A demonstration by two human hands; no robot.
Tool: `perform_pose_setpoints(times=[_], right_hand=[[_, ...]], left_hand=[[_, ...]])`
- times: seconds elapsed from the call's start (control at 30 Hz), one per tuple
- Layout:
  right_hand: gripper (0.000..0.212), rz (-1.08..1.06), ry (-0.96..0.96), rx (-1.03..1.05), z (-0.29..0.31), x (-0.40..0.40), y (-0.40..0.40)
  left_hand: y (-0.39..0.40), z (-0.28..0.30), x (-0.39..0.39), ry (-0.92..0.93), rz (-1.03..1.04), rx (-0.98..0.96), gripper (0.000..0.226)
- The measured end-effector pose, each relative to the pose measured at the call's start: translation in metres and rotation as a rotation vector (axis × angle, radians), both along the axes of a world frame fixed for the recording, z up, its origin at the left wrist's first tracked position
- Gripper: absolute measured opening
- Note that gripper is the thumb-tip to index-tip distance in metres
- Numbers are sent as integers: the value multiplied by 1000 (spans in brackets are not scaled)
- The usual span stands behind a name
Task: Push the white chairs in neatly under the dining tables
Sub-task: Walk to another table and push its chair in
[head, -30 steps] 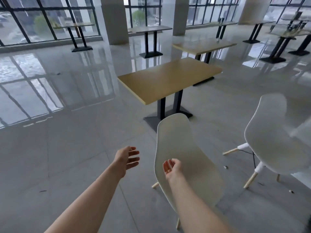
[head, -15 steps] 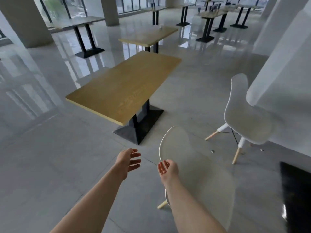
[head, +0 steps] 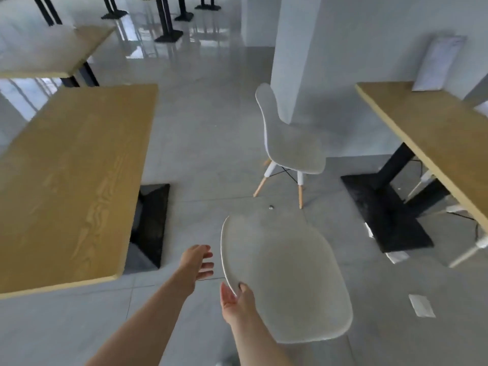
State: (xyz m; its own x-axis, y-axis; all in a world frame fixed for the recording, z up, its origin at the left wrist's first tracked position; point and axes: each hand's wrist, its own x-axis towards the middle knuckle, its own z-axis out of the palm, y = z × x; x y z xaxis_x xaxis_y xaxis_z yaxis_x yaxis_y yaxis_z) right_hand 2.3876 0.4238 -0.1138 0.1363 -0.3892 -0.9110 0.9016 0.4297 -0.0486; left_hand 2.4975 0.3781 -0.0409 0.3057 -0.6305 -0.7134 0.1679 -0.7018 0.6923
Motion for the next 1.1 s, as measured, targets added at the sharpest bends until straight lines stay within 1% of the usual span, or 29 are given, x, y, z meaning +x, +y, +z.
perform_pose_setpoints(times=[0.1, 0.17, 0.2, 0.27, 0.3, 0.37, 0.4, 0.5, 0.63, 0.73, 0.8, 0.93, 1.1], right_hand=[[29, -278, -14, 78, -14, 9, -8], [32, -355, 6, 71, -19, 12, -12], [30, -395, 34, 95, -23, 11, -13], [19, -452, 92, 156, -28, 11, -15], [18, -456, 97, 164, -24, 12, -16], [23, -516, 15, 142, -26, 15, -24], [24, -510, 49, 176, -30, 18, -25], [28, -612, 102, 140, -32, 20, -35], [26, -658, 94, 149, -21, 12, -43], [24, -674, 120, 156, -6, -15, -63], [23, -716, 152, 121, -2, -38, -79], [26, -819, 198, 127, -3, -101, -113], [27, -806, 226, 118, -1, -165, -156]], left_hand=[[-29, -16, 5, -27, -87, 56, 11], [-50, -27, 8, -28, -133, 78, 11], [-61, -33, 8, -7, -157, 99, 9], [-80, -42, 5, 54, -217, 137, 10], [-89, -46, 3, 83, -262, 147, 11], [-108, -54, -1, 136, -355, 166, 16], [-115, -59, -1, 143, -407, 187, 19], [-142, -71, -4, 156, -548, 240, 29], [-167, -77, -19, 110, -669, 286, 27], [-188, -72, -49, 145, -699, 225, 30], [-203, -70, -76, 175, -718, 186, 32], [-232, -73, -134, 219, -711, 172, 37], [-272, -77, -194, 248, -702, 151, 33]])
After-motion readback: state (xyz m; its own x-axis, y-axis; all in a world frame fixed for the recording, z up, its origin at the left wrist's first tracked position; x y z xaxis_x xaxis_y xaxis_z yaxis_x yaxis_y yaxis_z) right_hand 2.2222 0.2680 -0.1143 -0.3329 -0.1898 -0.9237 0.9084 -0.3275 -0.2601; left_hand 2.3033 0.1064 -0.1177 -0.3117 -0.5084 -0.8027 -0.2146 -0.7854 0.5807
